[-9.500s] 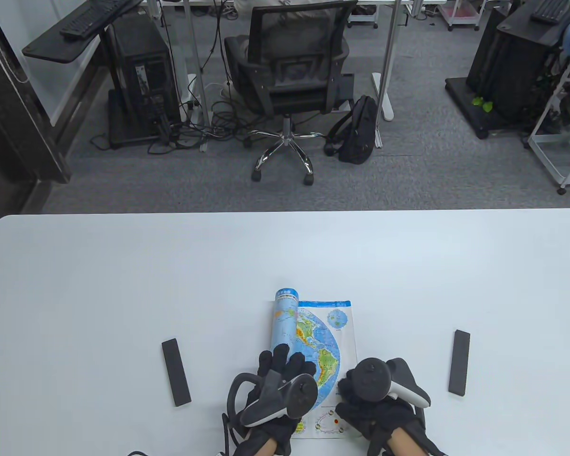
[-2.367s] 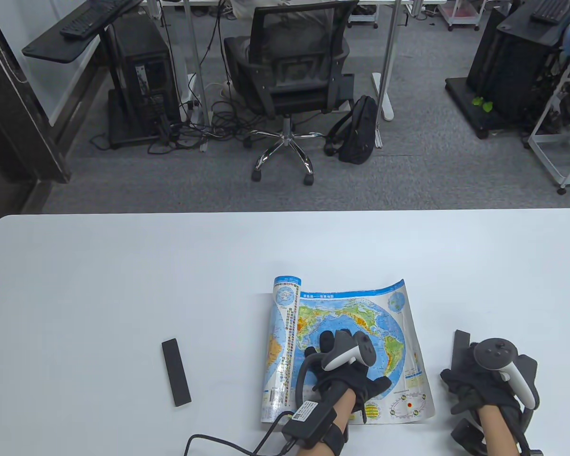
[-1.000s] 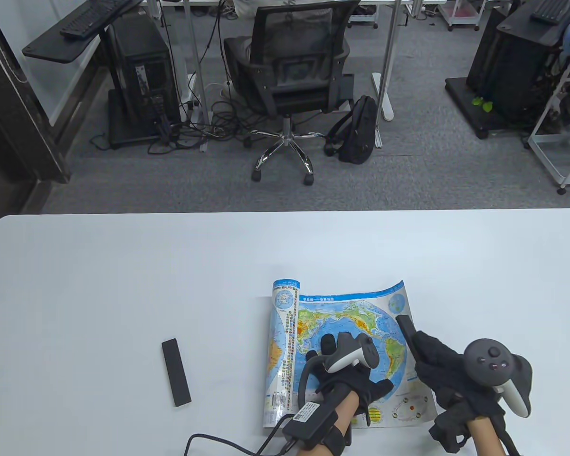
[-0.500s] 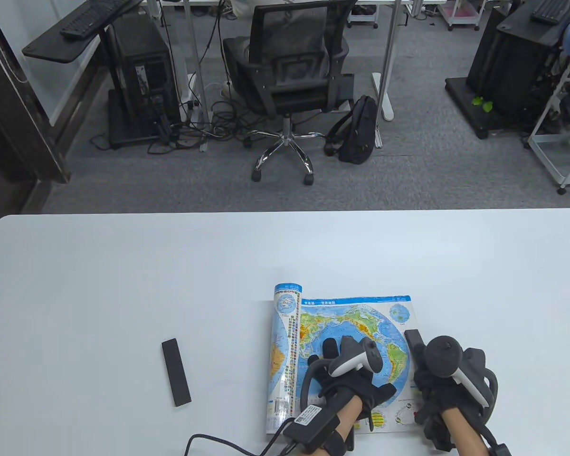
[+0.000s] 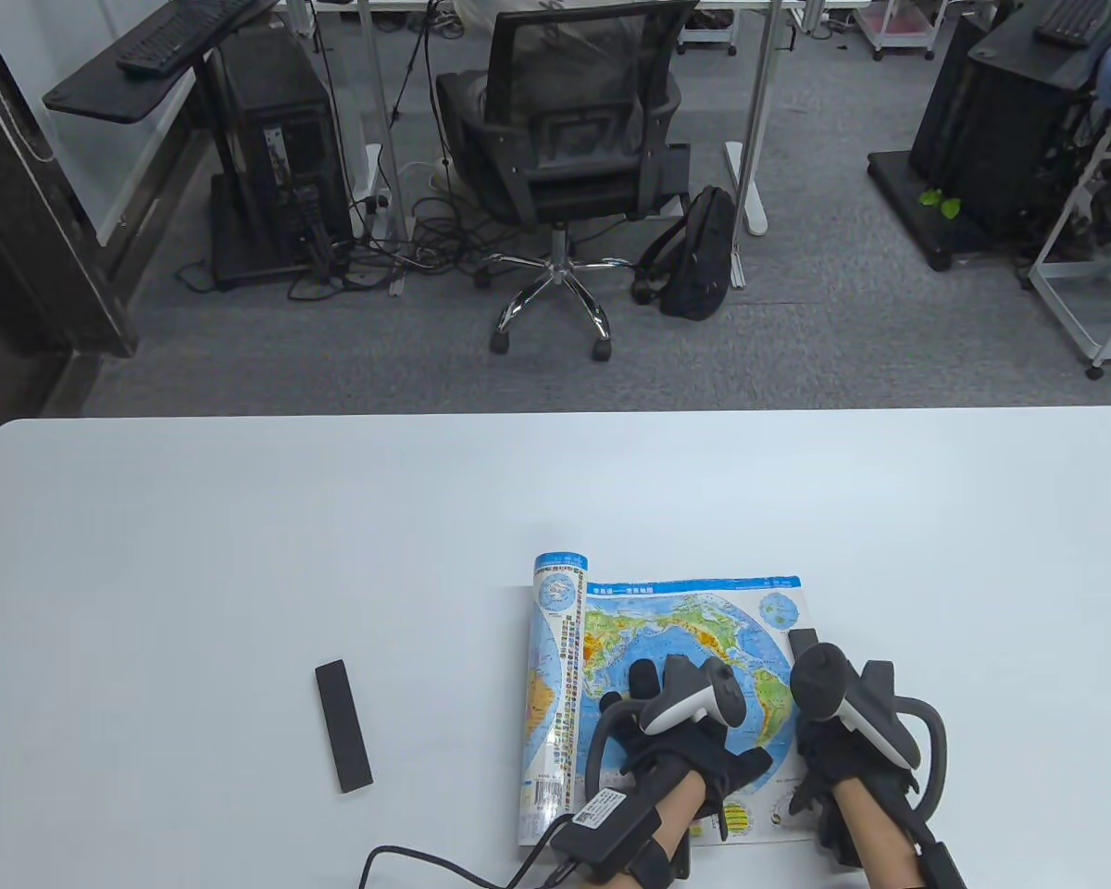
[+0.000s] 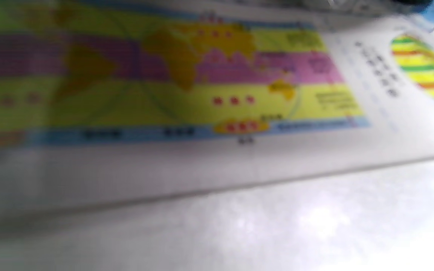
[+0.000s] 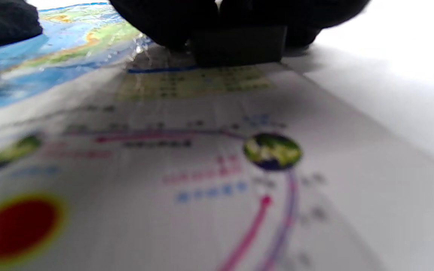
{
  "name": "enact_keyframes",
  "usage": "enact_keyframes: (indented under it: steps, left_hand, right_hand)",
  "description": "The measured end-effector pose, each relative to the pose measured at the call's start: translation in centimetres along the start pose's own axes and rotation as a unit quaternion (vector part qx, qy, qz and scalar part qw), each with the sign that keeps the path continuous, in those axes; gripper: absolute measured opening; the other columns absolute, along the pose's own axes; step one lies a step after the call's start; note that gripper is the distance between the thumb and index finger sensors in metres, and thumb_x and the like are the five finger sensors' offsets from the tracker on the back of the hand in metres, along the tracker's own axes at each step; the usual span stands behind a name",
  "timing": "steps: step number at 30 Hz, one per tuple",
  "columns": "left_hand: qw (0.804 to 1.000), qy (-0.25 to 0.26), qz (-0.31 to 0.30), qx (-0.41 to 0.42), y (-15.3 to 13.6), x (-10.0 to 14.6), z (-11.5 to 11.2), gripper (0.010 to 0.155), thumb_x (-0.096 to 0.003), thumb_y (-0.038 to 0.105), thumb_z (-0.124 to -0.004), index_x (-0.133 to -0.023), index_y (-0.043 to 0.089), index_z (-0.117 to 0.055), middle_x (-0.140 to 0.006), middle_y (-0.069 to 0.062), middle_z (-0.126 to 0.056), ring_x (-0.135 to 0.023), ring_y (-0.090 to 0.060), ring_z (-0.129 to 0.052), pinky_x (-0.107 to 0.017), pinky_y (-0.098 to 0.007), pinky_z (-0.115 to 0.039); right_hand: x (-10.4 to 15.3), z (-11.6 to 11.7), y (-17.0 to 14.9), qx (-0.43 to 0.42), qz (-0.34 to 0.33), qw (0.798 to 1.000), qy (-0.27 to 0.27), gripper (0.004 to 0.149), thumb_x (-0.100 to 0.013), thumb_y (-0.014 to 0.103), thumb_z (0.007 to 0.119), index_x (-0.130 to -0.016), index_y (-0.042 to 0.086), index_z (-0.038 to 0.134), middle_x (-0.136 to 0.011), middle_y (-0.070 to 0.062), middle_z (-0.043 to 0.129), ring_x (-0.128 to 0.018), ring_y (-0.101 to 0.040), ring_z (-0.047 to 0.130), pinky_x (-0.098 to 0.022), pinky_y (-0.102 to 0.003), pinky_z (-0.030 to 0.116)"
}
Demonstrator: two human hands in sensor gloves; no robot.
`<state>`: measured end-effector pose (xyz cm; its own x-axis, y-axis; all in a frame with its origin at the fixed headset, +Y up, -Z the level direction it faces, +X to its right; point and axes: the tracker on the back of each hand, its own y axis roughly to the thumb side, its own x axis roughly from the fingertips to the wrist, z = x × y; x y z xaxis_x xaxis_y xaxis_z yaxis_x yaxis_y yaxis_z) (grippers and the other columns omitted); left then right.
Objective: Unroll map and secure with paperweights
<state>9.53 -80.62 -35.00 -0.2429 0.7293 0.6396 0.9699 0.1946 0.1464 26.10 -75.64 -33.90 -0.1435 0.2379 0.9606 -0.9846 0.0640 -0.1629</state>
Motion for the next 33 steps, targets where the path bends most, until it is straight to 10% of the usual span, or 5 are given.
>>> enact_keyframes:
  steps: [21, 33]
  left_hand:
    - [0.999, 0.008, -0.041, 0.017, -1.2, 0.9, 0.9, 0.081, -0.053, 0.073, -0.048, -0.096, 0.043, 0.014, -0.098, -0.003, 0.029, -0.087, -0.039, 0.024, -0.057, -0.068, -0.002]
    - [1.0, 0.024, 0.001, 0.013, -9.8, 3.7, 0.3, 0.087, -0.0515, 0.074, -0.047, -0.095, 0.036, 0.018, -0.095, -0.009, 0.031, -0.087, -0.039, 0.024, -0.058, -0.067, 0.0]
  right_hand:
    - [0.6, 0.0, 0.8, 0.026, -0.011, 0.999, 0.023, 0.054, -0.052, 0.019, 0.075, -0.099, 0.01, 0.052, -0.105, -0.028, 0.051, -0.069, -0.046, 0.07, -0.042, -0.047, 0.077]
    - [0.4, -0.2, 0.4, 0.008, -0.011, 0.999, 0.036, 0.054, -0.052, 0.019, 0.076, -0.099, 0.01, 0.051, -0.105, -0.028, 0.05, -0.069, -0.046, 0.068, -0.043, -0.048, 0.077]
